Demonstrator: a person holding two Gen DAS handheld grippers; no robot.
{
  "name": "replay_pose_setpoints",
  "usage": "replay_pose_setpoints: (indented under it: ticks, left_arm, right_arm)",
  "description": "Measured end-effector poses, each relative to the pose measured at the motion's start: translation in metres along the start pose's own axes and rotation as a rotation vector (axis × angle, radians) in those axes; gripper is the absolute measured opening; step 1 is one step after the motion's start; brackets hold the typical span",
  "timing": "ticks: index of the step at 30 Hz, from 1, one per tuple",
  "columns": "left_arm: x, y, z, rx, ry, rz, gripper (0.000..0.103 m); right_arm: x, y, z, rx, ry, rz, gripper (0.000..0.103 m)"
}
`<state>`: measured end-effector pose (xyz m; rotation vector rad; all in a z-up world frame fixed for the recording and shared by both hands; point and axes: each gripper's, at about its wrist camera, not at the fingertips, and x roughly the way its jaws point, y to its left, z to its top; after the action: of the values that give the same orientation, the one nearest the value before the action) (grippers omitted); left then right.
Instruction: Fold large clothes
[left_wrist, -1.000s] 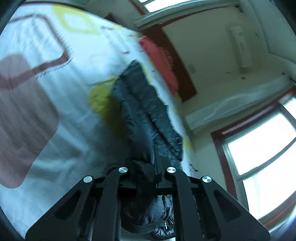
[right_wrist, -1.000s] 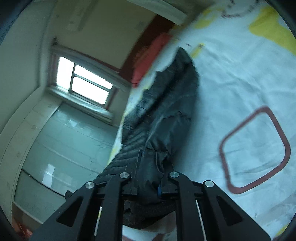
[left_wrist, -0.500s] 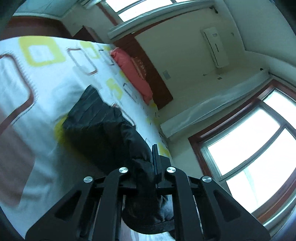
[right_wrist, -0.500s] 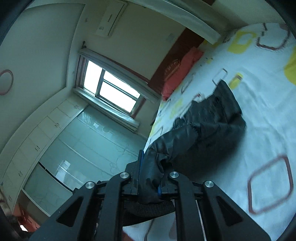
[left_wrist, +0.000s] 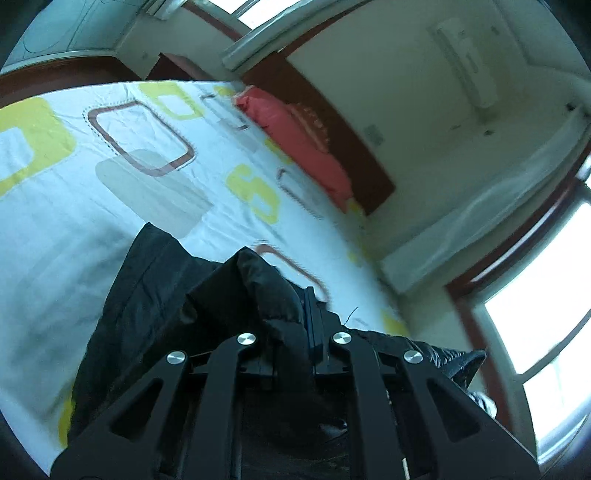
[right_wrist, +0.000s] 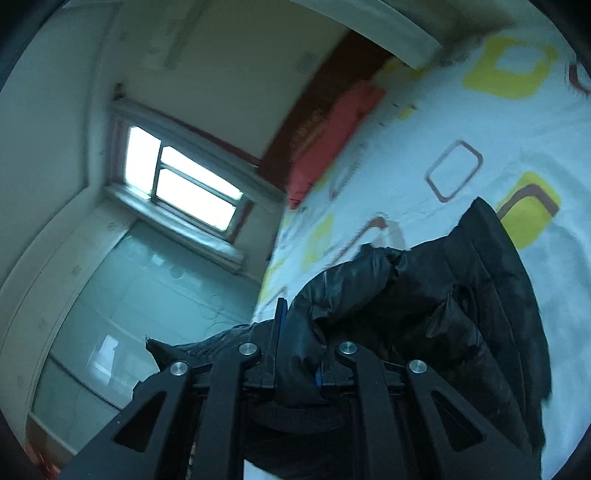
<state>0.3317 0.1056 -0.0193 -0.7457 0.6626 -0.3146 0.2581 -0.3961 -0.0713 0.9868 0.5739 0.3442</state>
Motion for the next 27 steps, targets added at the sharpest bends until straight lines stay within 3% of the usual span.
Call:
replay_pose_setpoints:
  ticks: [7, 11, 16, 18, 19, 20, 21, 22, 23, 25, 27]
  left_arm:
    - [0.094, 0.066, 0.006, -0.047, 0.069, 0.144, 0.009]
    - [0.114, 0.072, 0.005, 0.019, 0.073, 0.184, 0.010]
    - [0.119, 0.077, 0.008, 0.004, 0.083, 0.183, 0.012]
    - [0.114, 0.075, 0.011, -0.009, 0.084, 0.155, 0.016]
    - [0.110, 0.074, 0.013, -0.023, 0.087, 0.132, 0.022]
    - [0.105, 0.073, 0.016, -0.040, 0.090, 0.100, 0.034]
    - [0.101, 0.071, 0.018, -0.052, 0.091, 0.077, 0.044]
    - [0.093, 0.069, 0.021, -0.069, 0.078, 0.046, 0.061]
    - [0.083, 0.066, 0.024, -0.080, 0.046, 0.035, 0.071]
    - [0.067, 0.059, 0.029, -0.083, 0.002, 0.031, 0.078]
    - [0.055, 0.054, 0.030, -0.064, -0.019, 0.024, 0.078]
  right_arm:
    - [0.072, -0.077, 0.016, 0.100, 0.048, -0.135, 0.011]
    - [0.085, -0.079, 0.016, 0.043, 0.049, -0.168, 0.011]
    - [0.084, -0.076, 0.016, 0.027, 0.051, -0.169, 0.014]
    - [0.079, -0.074, 0.018, 0.037, 0.054, -0.149, 0.021]
    - [0.074, -0.073, 0.019, 0.049, 0.051, -0.133, 0.024]
    - [0.074, -0.072, 0.022, 0.060, 0.047, -0.119, 0.032]
    - [0.068, -0.069, 0.023, 0.073, 0.039, -0.090, 0.047]
    - [0.063, -0.066, 0.023, 0.074, 0.020, -0.083, 0.055]
    - [0.057, -0.061, 0.023, 0.064, -0.003, -0.087, 0.066]
    - [0.048, -0.052, 0.023, 0.029, -0.012, -0.079, 0.067]
    - [0.041, -0.044, 0.019, -0.007, -0.021, -0.109, 0.067]
